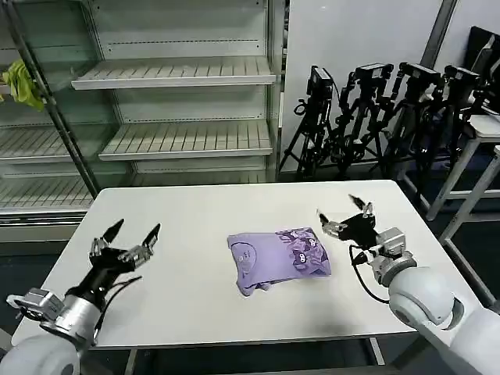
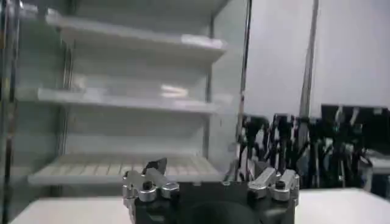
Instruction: Fold and organize the clothes.
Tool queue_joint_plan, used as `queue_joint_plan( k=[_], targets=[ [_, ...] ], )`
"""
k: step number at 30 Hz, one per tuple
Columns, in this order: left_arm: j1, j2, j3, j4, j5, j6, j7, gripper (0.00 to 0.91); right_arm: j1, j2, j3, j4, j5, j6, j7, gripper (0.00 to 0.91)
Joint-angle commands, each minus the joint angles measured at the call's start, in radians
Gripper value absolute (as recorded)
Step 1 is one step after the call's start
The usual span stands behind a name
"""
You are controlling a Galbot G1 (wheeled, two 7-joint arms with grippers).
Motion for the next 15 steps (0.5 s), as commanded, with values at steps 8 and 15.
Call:
queue_joint_plan(
  k=[8, 15],
  targets=[
    [-0.228, 0.157, 0.024, 0.104, -0.025, -0.215, -0.105, 0.907, -0.435, 0.285, 0.578, 0.233, -0.32, 0.061, 0.016, 0.907],
    [-0.234, 0.14, 0.044, 0.117, 0.027, -0.218, -0.083, 0.907, -0.515, 0.334, 0.623, 0.263, -0.344, 0.079, 0.019, 0.907]
  ],
)
